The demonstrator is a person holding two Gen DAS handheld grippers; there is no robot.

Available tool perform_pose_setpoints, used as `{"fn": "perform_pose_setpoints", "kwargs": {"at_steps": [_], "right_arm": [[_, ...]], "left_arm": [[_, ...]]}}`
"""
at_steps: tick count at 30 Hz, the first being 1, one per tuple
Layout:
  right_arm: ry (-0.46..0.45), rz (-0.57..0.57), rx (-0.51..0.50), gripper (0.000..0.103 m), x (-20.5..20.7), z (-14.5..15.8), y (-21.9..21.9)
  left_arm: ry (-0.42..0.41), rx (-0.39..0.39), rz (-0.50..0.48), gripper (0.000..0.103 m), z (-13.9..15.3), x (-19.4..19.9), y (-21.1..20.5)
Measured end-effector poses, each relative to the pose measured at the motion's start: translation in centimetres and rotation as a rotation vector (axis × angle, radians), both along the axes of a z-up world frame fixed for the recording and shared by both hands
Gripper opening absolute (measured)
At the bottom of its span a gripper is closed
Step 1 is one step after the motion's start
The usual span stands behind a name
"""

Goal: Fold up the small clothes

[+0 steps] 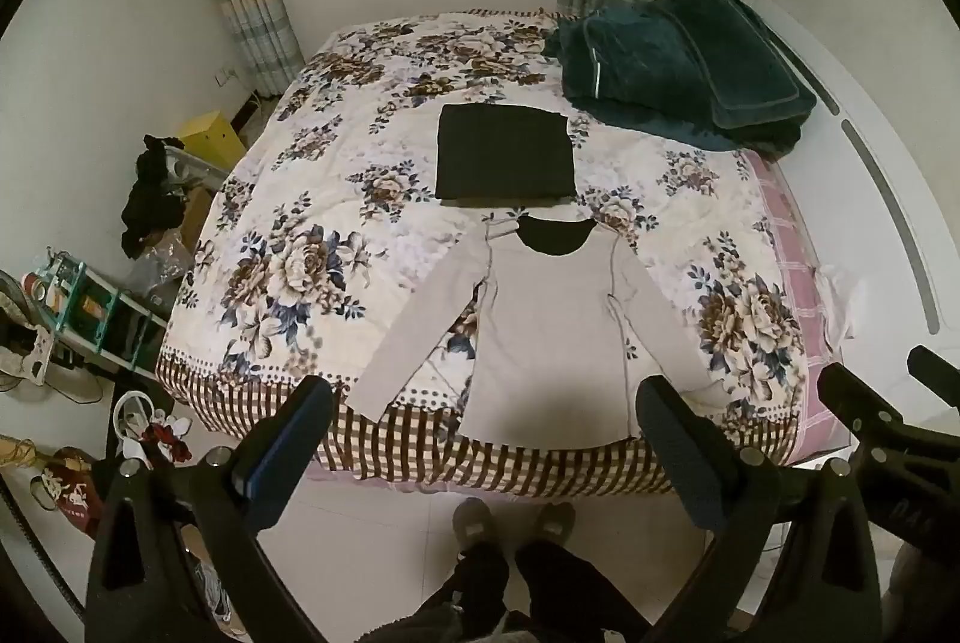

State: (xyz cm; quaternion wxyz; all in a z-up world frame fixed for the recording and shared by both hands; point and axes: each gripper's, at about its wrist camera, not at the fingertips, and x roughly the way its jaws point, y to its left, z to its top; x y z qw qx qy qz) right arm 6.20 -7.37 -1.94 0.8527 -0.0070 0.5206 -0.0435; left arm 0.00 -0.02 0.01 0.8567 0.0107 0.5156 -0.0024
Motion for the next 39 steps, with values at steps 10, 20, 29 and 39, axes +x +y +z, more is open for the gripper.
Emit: {"fn": "perform_pose_setpoints", "kwargs": {"at_steps": [10, 20, 29, 39], "right_arm": [[-0.004, 0.000, 0.000, 0.103, 0.0, 0.0, -0.1], [-0.004, 0.000, -0.004, 0.103, 0.0, 0.0, 0.0], [-0.005, -0.001, -0.005, 0.103, 0.0, 0.0, 0.0], [-0.008, 0.001, -0.007, 0.103, 0.0, 0.0, 0.0]], "left_arm": [[0.002, -0.012, -0.002, 0.103, 0.0, 0.0, 0.0], [0.000, -0.019, -0.002, 0.103, 0.8, -0.3, -0.3], [-0.001, -0.034, -0.002, 0.103, 0.8, 0.1, -1.3], [-0.003, -0.037, 0.000, 0.103, 0.8, 0.1, -1.5]]}}
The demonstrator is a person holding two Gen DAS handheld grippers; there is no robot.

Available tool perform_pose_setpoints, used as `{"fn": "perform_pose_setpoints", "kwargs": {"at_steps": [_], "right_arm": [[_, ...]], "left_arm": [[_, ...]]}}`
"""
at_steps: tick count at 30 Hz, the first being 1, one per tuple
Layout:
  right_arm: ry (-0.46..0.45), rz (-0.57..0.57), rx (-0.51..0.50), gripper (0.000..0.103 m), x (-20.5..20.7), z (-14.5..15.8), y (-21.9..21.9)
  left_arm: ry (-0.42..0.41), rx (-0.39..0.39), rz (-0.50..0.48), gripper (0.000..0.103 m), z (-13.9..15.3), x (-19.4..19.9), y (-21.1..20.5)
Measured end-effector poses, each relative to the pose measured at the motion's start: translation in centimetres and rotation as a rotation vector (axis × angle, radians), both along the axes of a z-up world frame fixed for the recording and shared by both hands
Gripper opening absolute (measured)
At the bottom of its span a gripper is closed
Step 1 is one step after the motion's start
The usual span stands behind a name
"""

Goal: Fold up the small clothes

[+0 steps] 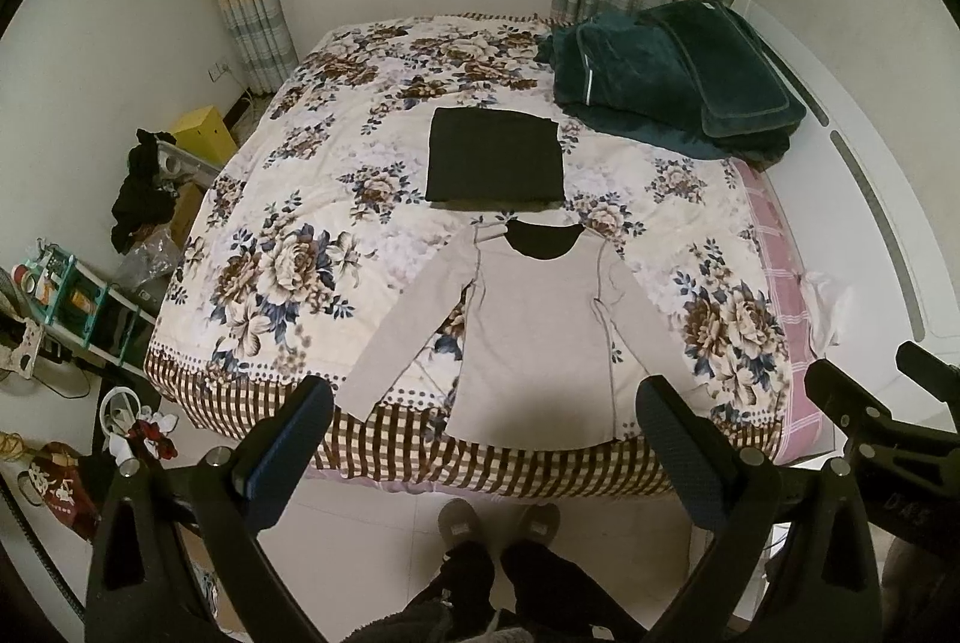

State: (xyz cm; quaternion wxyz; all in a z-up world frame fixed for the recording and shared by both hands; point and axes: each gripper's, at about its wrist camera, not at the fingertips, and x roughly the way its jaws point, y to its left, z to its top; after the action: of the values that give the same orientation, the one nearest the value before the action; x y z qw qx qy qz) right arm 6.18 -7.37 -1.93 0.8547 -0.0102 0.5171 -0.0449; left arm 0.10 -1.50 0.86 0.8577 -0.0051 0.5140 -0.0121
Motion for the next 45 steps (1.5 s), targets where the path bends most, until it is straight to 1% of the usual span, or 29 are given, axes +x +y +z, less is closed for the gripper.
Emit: {"fn": "perform_pose_setpoints", "kwargs": {"at_steps": [18, 19, 26, 40, 45], "right_arm": [[-0.002, -0.001, -0.002, 0.103, 0.24, -0.20, 0.01], [-0.003, -0.003, -0.002, 0.103, 0.22, 0.27, 0.49], [-0.002, -0.003, -0.001, 0.103, 0.51, 0.48, 0.62], [-0.007, -0.003, -0.001, 0.103, 0.56, 0.27, 0.62], [-0.006, -0.003, 0.000, 0.103, 0.75, 0.11, 0.72]], "left_arm": [[-0.005, -0.002, 0.001, 0.103, -0.11, 0.06, -0.04], [-0.006, -0.001, 0.002, 0.103, -0.09, 0.07, -0.16], [-0.006, -0.003, 0.001, 0.103, 0.02, 0.23, 0.00], [-0.011, -0.004, 0.001, 0.103, -0.05, 0.01, 0.15], [-0.011, -0.008, -0.002, 0.103, 0.18, 0.52, 0.59]]}}
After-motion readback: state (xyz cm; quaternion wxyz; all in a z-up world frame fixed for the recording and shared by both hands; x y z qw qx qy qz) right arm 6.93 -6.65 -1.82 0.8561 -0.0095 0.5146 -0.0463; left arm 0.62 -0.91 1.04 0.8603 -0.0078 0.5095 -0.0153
